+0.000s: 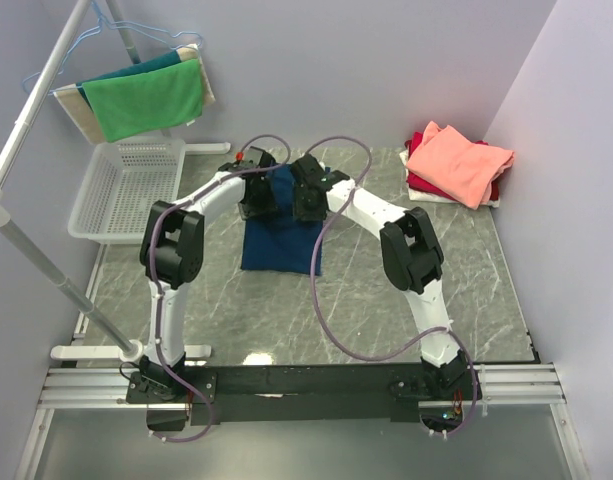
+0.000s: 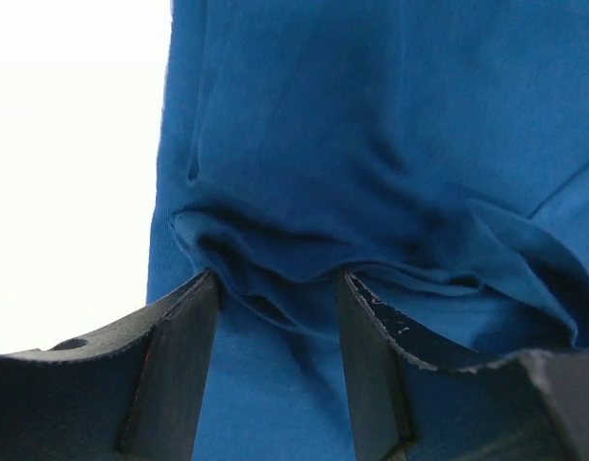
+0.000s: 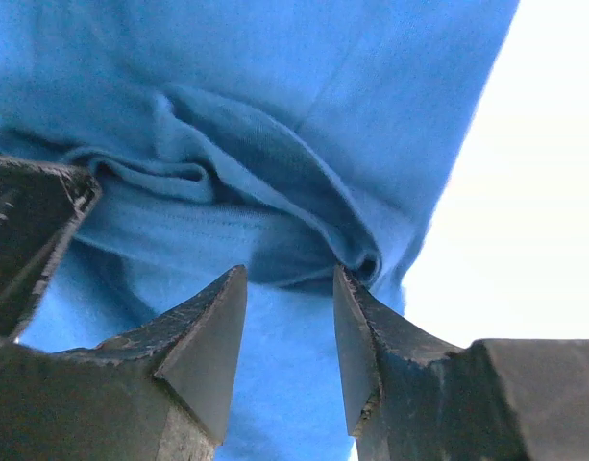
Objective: Fold and stack the t-shirts
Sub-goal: Fold the tshirt
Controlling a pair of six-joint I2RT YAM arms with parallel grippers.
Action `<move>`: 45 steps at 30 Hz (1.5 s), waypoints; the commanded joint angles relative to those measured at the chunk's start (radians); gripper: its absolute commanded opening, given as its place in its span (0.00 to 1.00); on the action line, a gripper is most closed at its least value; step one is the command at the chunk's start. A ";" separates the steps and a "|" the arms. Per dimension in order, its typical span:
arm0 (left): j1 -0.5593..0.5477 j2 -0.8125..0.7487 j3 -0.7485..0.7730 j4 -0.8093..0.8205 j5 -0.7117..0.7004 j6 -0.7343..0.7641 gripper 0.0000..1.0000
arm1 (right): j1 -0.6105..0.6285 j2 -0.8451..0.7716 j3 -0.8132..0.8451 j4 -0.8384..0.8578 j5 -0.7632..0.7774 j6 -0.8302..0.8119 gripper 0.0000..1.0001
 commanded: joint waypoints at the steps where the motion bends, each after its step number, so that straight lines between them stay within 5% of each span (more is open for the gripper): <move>1: 0.007 0.038 0.145 -0.052 -0.143 -0.021 0.57 | -0.031 0.039 0.142 -0.023 0.057 -0.020 0.48; 12: 0.030 -0.086 0.095 -0.076 -0.234 -0.057 0.63 | -0.090 0.107 0.339 -0.053 0.068 -0.028 0.45; 19: 0.032 -0.265 -0.144 -0.004 -0.159 -0.029 0.63 | -0.084 -0.086 0.082 0.013 -0.022 -0.011 0.45; 27: 0.032 -0.303 -0.220 -0.026 -0.028 -0.024 0.60 | -0.028 -0.154 -0.069 0.039 -0.066 0.009 0.45; 45: 0.030 -0.338 -0.545 -0.009 -0.082 -0.069 0.59 | -0.007 0.108 0.274 -0.037 -0.156 0.012 0.44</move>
